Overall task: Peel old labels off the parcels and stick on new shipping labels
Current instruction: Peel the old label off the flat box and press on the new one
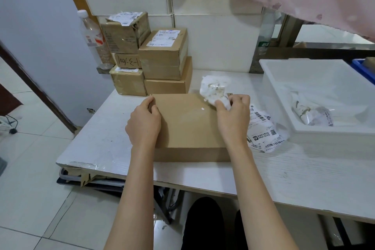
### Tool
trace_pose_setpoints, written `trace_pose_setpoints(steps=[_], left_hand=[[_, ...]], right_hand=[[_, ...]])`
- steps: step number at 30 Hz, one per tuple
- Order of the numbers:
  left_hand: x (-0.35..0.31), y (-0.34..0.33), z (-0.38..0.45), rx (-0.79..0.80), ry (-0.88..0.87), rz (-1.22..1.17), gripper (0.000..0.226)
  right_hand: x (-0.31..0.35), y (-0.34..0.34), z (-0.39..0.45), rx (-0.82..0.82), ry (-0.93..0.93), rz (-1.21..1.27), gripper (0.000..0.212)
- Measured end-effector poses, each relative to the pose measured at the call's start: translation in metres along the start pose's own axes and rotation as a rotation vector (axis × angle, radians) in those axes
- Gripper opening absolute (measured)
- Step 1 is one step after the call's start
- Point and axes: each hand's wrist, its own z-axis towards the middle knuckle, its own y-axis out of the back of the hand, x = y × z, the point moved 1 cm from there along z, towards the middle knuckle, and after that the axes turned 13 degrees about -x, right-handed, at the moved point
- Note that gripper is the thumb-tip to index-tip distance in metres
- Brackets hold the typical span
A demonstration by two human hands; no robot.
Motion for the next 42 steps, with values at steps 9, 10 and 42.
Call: trace_pose_setpoints(steps=[9,10,42], left_hand=[[0.001,0.000,-0.001,-0.307,-0.144,-0.208,0.026],[-0.001,0.003,-0.003,-0.353,-0.171,-0.221,0.023],[-0.178,-0.133,-0.171,0.699,0.260,-0.617,0.021]], right_hand=[[0.002,0.001,-0.002,0.024,-0.046,0.209,0.014],[0.004,0.001,-0.002,0.033,-0.048,0.228,0.015],[-0.107,0.190,0.159,-0.360,-0.306,0.016,0.011]])
